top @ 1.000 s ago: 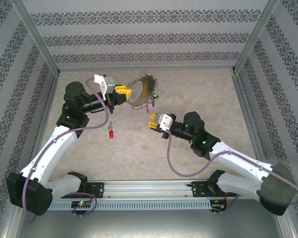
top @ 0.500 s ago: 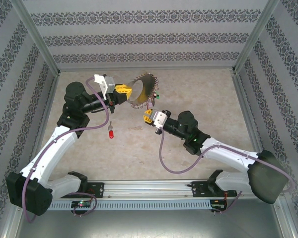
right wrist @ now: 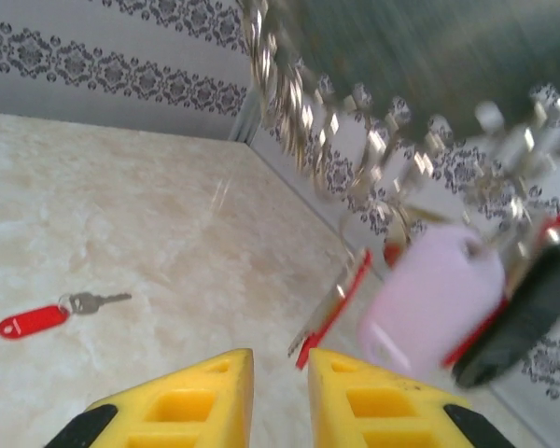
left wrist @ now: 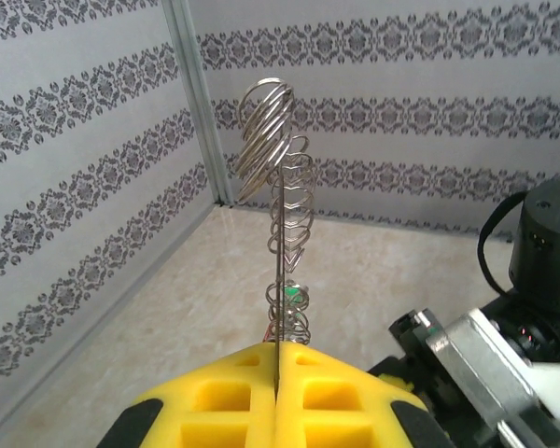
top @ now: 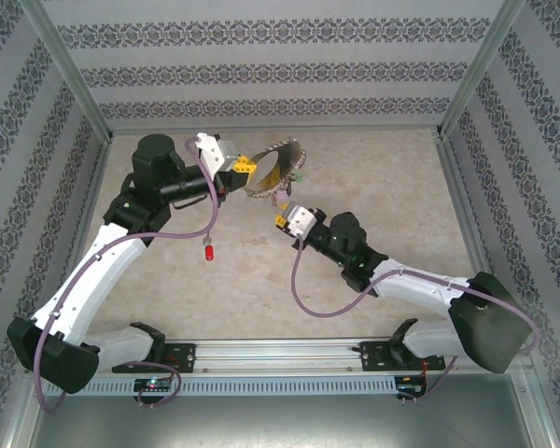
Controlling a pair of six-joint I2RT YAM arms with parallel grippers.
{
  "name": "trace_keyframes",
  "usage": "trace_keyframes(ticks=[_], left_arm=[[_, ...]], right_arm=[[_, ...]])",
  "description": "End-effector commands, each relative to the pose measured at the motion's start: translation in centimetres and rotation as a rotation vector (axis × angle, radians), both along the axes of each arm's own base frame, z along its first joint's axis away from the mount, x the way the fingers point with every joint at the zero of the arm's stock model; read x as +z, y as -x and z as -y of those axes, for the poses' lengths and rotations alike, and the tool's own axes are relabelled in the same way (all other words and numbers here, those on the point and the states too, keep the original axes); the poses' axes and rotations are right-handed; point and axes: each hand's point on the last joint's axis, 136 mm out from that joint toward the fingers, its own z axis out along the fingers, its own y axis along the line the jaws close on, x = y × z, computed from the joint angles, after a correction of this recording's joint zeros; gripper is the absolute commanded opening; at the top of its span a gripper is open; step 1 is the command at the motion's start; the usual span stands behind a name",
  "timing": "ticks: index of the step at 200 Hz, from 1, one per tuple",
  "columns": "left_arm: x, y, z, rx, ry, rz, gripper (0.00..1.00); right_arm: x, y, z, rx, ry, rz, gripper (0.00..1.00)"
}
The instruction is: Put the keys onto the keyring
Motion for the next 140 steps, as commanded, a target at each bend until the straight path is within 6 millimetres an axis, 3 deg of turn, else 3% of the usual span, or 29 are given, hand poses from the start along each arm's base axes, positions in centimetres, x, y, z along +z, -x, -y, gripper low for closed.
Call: trace_keyframes(ticks=[1, 52, 140], left_arm=[[-1.0, 0.8, -0.3, -0.020, -0.111, 0.047, 0.00], [-1.0, 0.7, 0.1, -0.051, -0.123, 0.092, 0.00], [-2.4, -0.2, 0.5, -0.066, -0.154, 0.080, 0.00]], right_arm=[[2.0, 1.2, 0.8, 0.049, -0.110, 0.013, 0.24], [3.4, 2.2, 2.6, 0.102, -0.184, -0.007, 0.22], [3.0, 2.1, 1.1, 0.180, -0.159, -0.024, 0.21]])
